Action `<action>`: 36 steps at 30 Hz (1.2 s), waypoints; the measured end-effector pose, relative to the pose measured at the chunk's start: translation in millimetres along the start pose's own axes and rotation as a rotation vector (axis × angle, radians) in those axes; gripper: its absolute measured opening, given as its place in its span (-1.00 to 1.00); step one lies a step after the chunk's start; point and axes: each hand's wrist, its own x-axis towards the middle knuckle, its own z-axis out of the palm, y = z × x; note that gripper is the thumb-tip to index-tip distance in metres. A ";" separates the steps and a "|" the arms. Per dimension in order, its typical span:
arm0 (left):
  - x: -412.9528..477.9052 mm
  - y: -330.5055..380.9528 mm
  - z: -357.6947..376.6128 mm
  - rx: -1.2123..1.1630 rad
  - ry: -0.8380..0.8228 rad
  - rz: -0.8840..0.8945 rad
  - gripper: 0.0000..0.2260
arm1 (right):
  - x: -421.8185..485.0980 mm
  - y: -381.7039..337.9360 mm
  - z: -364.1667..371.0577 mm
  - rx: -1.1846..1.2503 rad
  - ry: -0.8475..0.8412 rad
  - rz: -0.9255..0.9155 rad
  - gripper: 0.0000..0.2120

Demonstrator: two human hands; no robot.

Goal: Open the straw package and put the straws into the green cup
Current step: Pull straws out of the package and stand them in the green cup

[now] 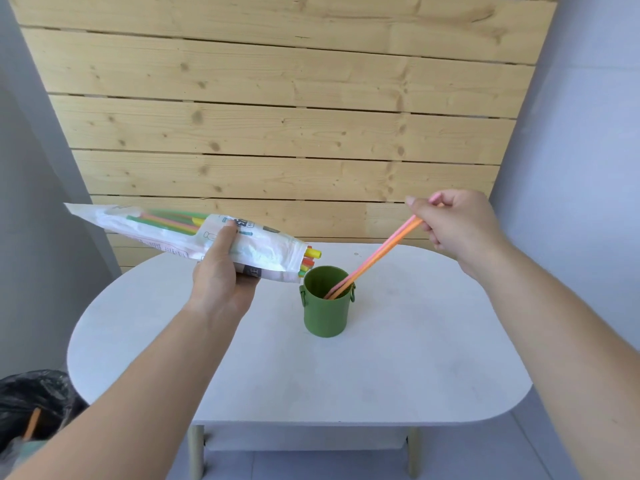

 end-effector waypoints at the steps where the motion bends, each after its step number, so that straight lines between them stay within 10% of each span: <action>1: -0.1 -0.2 -0.4 0.003 -0.003 -0.001 -0.58 | 1.1 -2.1 7.2 0.018 0.007 -0.007 -0.73; 13: 3.1 6.5 -11.3 0.014 0.016 0.002 -0.56 | 13.0 10.7 60.2 -0.035 0.013 -0.059 -0.57; 24: -3.1 10.2 -6.1 -0.008 0.008 0.000 -0.60 | -17.6 23.1 53.3 -0.151 -0.096 0.248 -0.44; 36: -15.5 6.2 13.8 0.096 -0.082 0.091 -0.65 | -77.9 2.7 108.6 0.356 -0.320 0.332 -0.63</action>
